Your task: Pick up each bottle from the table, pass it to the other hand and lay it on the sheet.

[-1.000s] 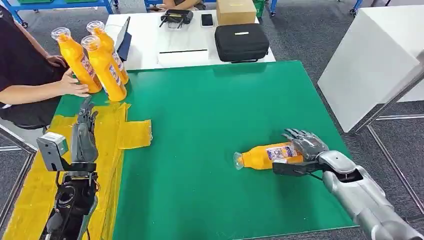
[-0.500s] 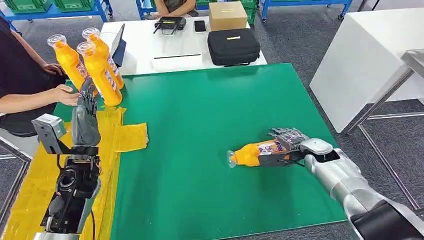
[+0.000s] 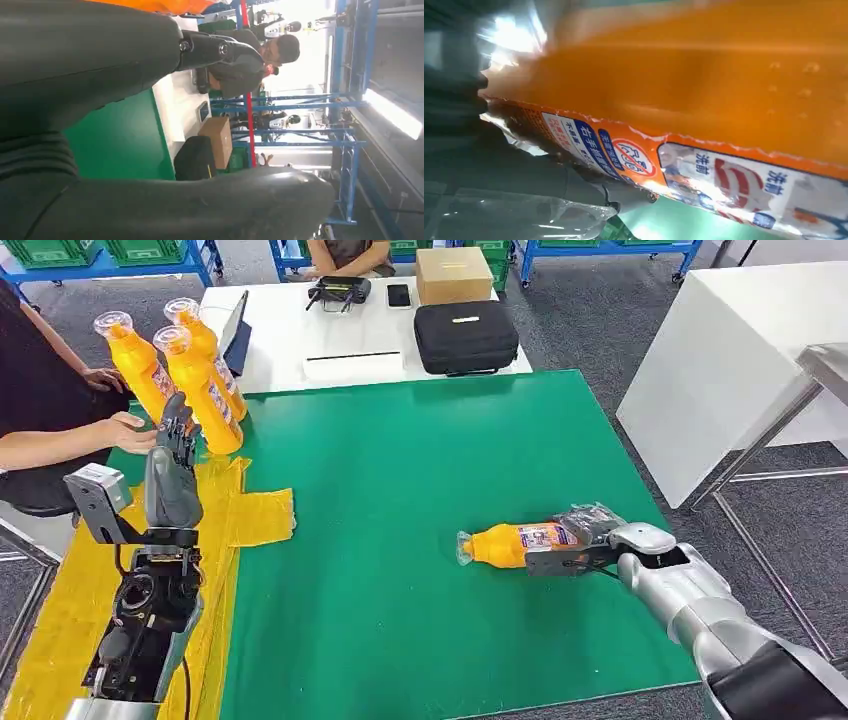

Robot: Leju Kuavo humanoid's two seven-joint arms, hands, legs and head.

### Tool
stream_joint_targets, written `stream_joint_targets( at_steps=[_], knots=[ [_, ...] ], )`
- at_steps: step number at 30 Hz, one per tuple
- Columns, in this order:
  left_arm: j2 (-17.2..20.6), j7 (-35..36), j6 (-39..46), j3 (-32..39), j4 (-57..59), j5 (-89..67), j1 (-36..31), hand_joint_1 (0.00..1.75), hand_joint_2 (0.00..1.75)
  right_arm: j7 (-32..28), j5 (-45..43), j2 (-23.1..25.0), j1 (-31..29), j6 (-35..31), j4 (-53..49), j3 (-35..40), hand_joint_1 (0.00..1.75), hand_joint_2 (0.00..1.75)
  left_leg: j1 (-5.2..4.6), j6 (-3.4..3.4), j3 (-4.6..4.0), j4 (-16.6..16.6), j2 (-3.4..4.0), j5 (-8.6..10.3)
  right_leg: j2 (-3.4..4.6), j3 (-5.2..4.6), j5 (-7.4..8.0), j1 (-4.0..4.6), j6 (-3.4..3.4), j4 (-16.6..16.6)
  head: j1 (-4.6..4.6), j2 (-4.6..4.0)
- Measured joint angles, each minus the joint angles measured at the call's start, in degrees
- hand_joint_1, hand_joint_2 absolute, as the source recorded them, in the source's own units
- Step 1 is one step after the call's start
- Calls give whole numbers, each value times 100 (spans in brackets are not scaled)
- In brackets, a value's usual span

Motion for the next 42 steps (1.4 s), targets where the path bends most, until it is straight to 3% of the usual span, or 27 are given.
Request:
stream_joint_targets(
  at_steps=[14, 15, 18, 21, 23, 26, 29, 35, 42],
  knots=[
    [0, 0, 4, -48, 133, 26, -68, 0, 0, 96, -41, -37, 93, 34, 46, 109, 175, 175, 11, 5, 47, 0, 0, -27, 0, 56, -22, 14, 6, -22, 0, 0],
    [0, 22, 31, -48, 133, 44, -66, 0, 175, 120, -88, -37, 101, -62, 46, 116, 175, 175, 14, 4, 51, 0, -1, -29, 0, 65, -24, 14, 6, -22, 0, 0],
    [26, 327, -8, -48, 133, 231, 5, 0, 175, -179, -916, -15, 221, -758, -32, -47, 175, 175, 26, 6, 46, -2, -1, -34, 0, 74, -25, 13, 7, -21, 0, 0],
    [33, 759, -484, 20, 136, 1022, 163, 0, 175, -1080, -3271, 173, 692, -172, -860, -922, 175, 175, 24, 4, 2, -2, 9, -27, 4, 34, -10, -1, 8, -16, 0, 0],
    [5, 861, -760, 26, 181, 1413, 162, 0, 175, -1137, -4224, 495, 819, -146, -1452, -1437, 175, 175, 11, 13, -58, 3, 6, 15, 1, -43, 8, -2, 10, -9, -9, 0],
    [-142, 887, -927, -9, 238, 1639, 143, 0, 175, -705, -3815, 996, 607, -308, -1891, -1731, 175, 175, 9, 2, -150, 4, -67, 71, -61, -114, 18, 0, 19, -2, -2, 0],
    [-317, 898, -918, -145, 258, 1698, 83, 0, 175, -246, -3383, 1629, 214, -632, -1855, -1727, 175, 175, 10, -9, -193, 5, -64, 80, -66, -163, 33, -4, 5, 11, -4, 0],
    [-782, 953, -745, -671, 85, 1670, -40, 0, 175, 162, -2824, 2805, -569, -1111, -1033, -1543, 175, 175, 11, -10, -218, 5, -89, 80, -86, -184, 32, -3, 4, 11, -2, 0],
    [-1154, 929, -358, -1102, 0, 1390, -210, 0, 175, 361, -2601, 3515, -791, -1270, -573, -1373, 175, 175, 6, -10, -239, 5, -107, 80, -105, -197, 30, -15, 5, 9, -2, 0]
  ],
)
